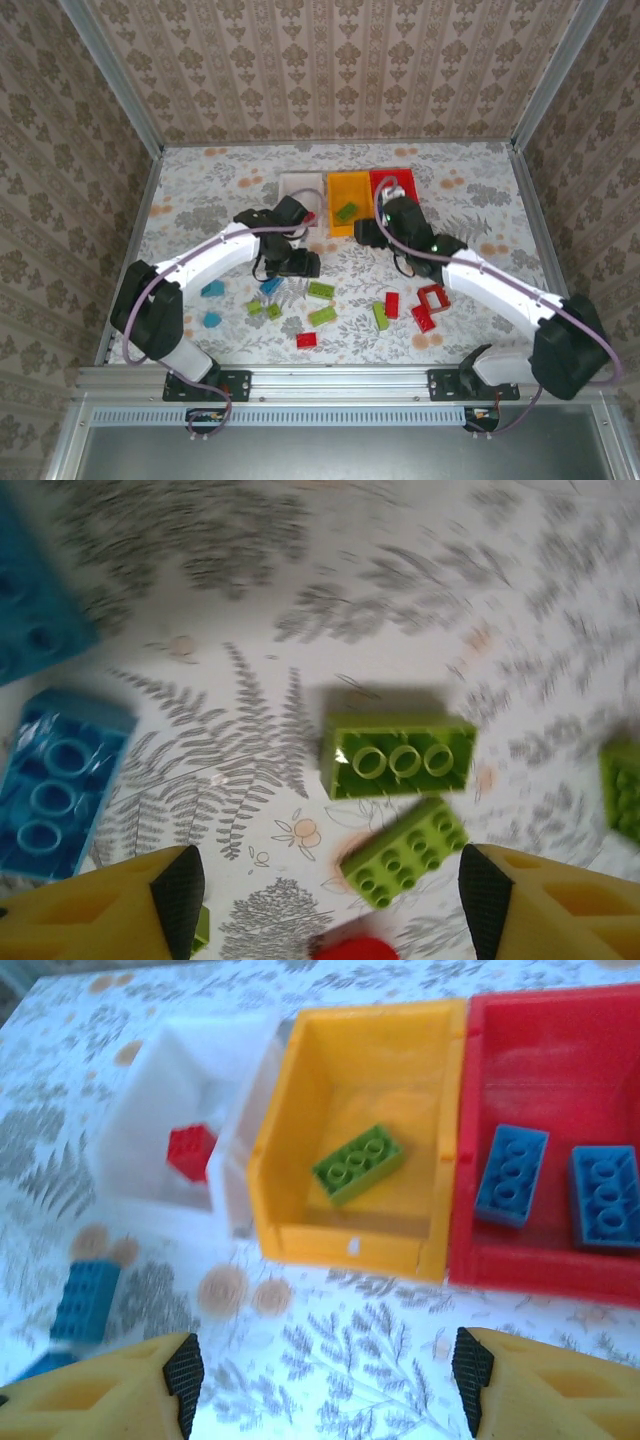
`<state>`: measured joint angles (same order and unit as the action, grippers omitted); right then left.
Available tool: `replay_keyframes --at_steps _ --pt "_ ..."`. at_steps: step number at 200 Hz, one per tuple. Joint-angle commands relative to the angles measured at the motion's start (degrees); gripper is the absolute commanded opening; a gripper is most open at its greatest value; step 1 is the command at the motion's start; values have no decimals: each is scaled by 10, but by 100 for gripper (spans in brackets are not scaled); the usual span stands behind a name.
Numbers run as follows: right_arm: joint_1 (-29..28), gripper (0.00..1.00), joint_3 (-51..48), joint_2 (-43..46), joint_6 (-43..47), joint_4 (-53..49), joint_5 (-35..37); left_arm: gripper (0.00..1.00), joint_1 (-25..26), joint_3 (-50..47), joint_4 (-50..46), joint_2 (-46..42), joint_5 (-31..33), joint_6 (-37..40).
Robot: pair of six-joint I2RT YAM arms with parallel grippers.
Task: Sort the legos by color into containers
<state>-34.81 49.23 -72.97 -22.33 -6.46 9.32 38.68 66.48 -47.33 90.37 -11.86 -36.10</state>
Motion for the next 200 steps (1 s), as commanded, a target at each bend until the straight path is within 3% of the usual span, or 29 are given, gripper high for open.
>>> replay_keyframes --at_steps 1,37,55,77,137,182,200 --pt "-29 73 -63 44 58 63 -34 71 -17 10 -24 10 -55 -232" --pt "-48 79 -118 110 88 66 -58 76 -20 -32 15 9 -90 -405" --pt "-48 79 -120 127 102 47 -63 78 -15 -74 70 -1 -106 -530" --pt "-48 79 -125 143 109 38 -69 79 9 -93 123 4 -83 -634" --pt "-48 80 -137 167 112 33 -85 79 43 -57 153 80 -53 -710" --pt "-48 81 -147 179 108 35 -84 68 61 -87 177 88 -51 -739" --pt "-48 80 -151 182 101 36 -85 56 59 -88 196 99 -45 -735"
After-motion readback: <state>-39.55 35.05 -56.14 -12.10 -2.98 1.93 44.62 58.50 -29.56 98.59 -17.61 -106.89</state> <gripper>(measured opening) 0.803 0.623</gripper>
